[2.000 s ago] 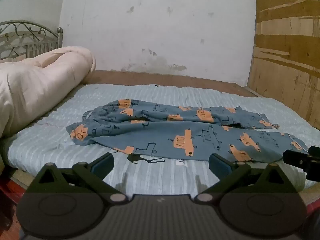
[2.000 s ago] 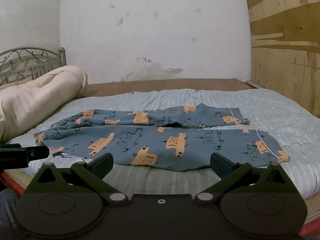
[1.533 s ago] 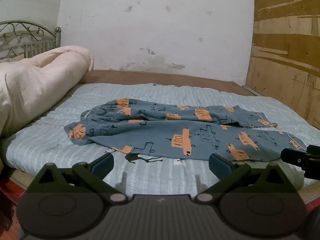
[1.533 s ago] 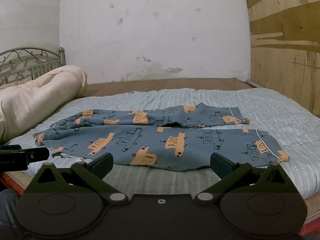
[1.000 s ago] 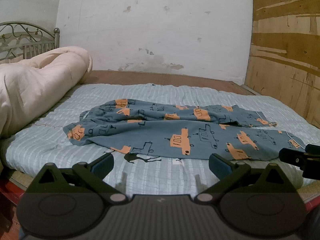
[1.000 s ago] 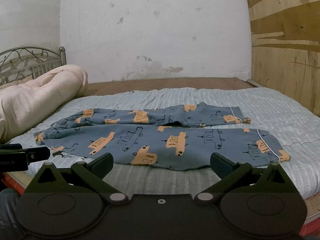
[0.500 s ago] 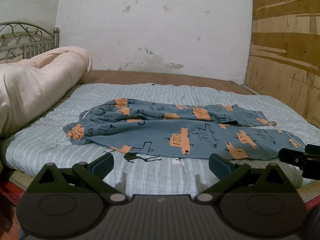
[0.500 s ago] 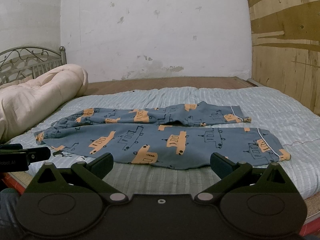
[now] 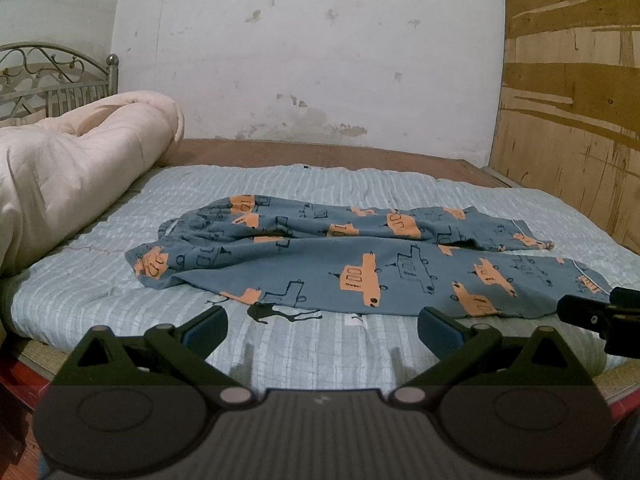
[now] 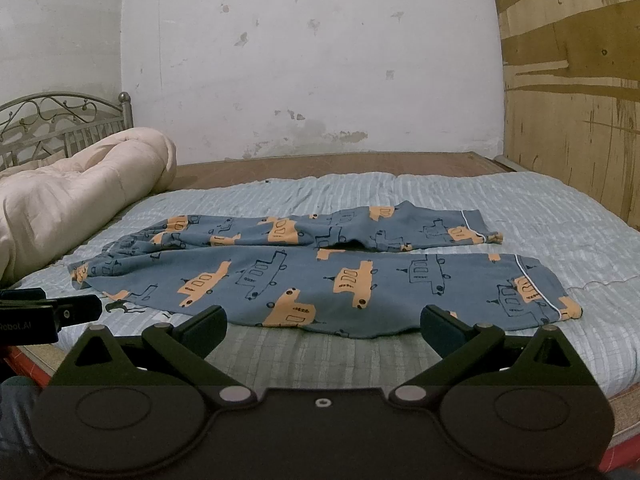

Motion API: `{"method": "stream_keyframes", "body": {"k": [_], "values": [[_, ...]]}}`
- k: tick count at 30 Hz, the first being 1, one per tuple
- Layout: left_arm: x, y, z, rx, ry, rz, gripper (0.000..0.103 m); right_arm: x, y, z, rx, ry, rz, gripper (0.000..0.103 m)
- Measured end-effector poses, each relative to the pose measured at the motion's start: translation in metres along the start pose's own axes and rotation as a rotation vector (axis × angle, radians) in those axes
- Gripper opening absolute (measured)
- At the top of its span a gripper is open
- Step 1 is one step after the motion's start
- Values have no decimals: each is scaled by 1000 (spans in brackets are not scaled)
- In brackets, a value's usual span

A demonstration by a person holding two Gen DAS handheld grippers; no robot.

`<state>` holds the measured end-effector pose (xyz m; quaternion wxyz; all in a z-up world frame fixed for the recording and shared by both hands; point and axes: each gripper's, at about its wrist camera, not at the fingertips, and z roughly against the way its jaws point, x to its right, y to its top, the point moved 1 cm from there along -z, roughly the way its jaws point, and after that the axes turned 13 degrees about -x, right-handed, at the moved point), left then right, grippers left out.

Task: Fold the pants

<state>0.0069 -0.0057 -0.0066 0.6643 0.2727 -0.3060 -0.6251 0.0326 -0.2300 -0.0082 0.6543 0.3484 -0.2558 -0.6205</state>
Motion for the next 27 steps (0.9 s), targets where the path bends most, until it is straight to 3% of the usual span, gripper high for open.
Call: {"method": "stream_keyframes", "body": {"k": [27], "values": [[2, -6, -5, -11, -1, 0, 103, 0, 0, -3, -5, 0, -2, 102]]}}
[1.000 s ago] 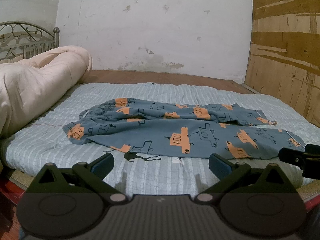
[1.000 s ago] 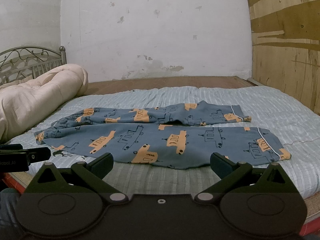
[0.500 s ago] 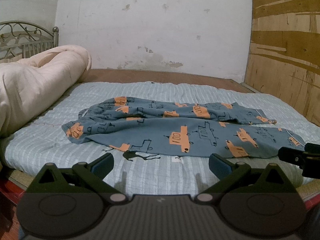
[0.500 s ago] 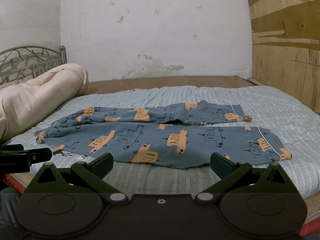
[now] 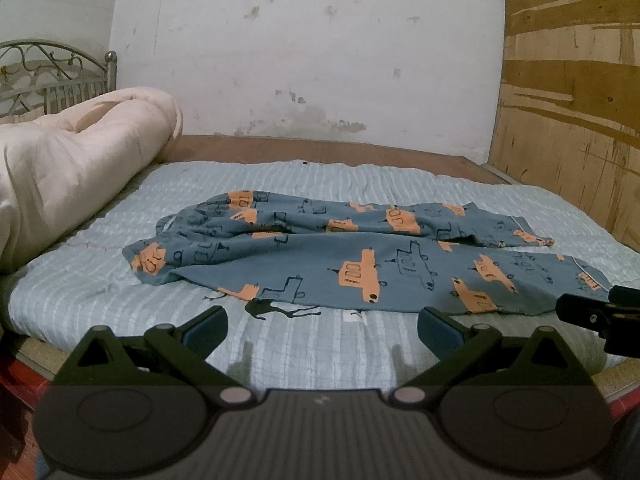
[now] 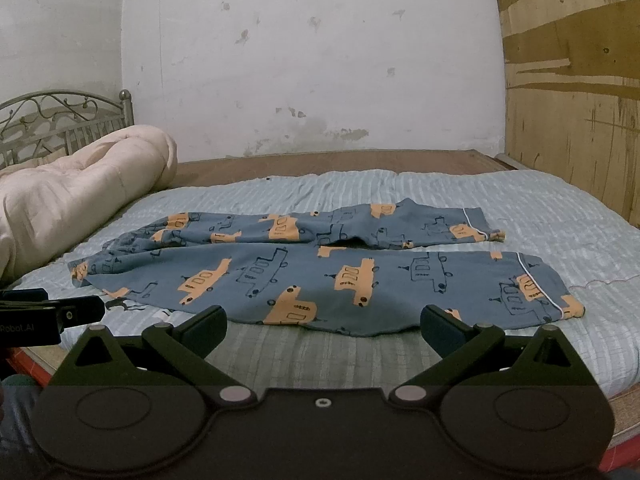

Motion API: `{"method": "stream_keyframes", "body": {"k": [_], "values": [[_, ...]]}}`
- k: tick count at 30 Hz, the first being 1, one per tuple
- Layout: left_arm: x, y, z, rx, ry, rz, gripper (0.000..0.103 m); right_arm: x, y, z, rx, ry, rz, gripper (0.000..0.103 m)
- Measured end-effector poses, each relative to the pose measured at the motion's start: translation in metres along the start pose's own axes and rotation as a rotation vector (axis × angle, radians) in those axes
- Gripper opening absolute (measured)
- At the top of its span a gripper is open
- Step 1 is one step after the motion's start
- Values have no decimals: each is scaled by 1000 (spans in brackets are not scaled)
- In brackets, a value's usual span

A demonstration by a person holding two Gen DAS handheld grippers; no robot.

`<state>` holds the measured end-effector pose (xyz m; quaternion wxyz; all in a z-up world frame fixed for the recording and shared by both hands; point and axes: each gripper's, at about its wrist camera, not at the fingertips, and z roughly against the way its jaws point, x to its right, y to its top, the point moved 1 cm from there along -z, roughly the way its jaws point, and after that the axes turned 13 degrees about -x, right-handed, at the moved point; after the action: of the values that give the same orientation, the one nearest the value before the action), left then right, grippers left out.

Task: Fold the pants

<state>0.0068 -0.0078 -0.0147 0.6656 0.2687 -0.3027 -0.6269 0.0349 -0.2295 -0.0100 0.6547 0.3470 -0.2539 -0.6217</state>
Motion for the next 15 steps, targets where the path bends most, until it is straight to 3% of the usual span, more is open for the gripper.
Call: {"method": "stream_keyframes", "body": {"k": [15], "values": [[-6, 11, -15, -80, 20, 16, 103, -2, 3, -9, -46, 4, 19, 102]]}}
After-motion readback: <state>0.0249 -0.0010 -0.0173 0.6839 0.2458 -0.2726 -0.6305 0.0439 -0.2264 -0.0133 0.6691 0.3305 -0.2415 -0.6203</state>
